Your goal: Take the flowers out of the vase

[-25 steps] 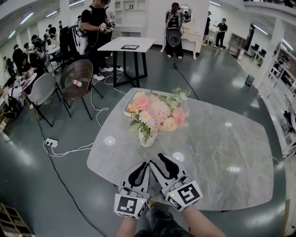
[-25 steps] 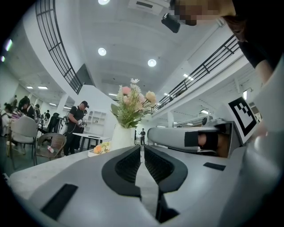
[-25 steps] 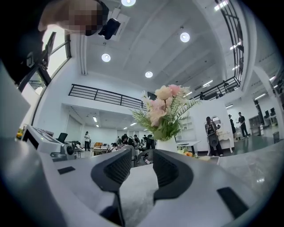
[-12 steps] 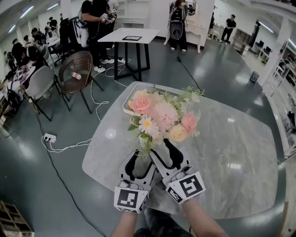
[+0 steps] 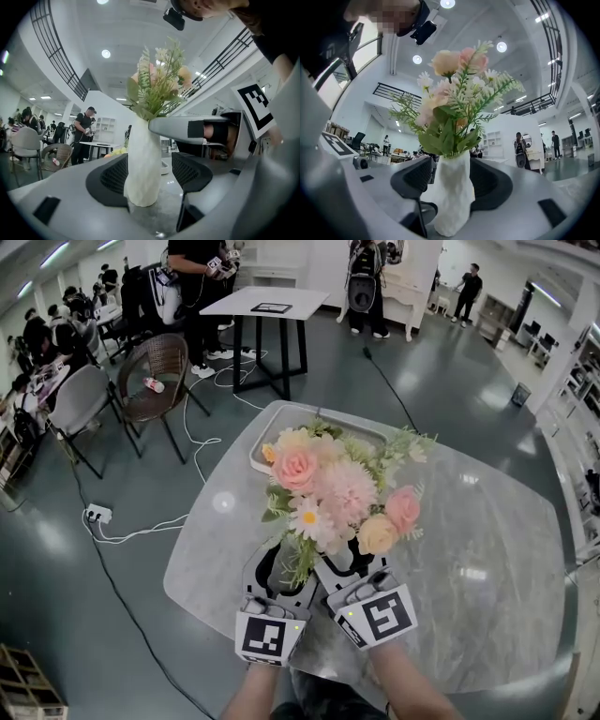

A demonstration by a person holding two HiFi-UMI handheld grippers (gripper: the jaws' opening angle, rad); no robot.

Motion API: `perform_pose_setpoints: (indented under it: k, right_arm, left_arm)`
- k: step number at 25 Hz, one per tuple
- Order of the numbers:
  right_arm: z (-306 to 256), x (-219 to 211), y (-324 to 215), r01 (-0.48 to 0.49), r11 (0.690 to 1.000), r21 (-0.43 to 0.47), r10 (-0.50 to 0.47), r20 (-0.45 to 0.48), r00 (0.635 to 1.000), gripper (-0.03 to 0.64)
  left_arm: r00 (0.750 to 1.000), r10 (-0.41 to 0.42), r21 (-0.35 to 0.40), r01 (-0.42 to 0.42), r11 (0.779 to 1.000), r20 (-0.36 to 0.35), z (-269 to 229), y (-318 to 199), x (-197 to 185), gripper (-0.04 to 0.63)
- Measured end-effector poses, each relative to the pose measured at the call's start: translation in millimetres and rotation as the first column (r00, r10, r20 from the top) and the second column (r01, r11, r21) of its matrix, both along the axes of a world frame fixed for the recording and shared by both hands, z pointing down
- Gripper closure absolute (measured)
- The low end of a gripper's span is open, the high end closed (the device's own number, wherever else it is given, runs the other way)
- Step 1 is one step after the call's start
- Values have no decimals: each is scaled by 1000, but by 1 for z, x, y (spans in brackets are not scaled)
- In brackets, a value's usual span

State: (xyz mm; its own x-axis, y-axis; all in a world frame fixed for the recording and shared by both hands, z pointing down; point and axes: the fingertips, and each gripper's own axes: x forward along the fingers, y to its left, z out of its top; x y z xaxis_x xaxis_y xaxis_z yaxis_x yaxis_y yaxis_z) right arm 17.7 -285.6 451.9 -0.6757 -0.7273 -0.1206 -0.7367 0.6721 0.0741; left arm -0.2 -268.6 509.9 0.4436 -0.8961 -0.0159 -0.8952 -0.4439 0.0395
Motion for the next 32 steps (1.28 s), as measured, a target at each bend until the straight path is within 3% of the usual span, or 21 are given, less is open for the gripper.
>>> perform_pose_setpoints:
  k: [15,26,32]
  right_arm:
    - [-14,-10,-11,21,996,89,-27,60,998,374]
    - [-21,-7,-13,33,994,106,-39,55,998,503]
    - [-25,-9,-11,42,992,119,-51,69,996,526]
  left_arm:
    - [1000,25,5,-25,1000,8,9,-17,-7,310]
    - [999,24,-20,-23,1000,34,10,-21,-6,310]
    - [999,24,-24,-23,999,45,10,-23,-9,310]
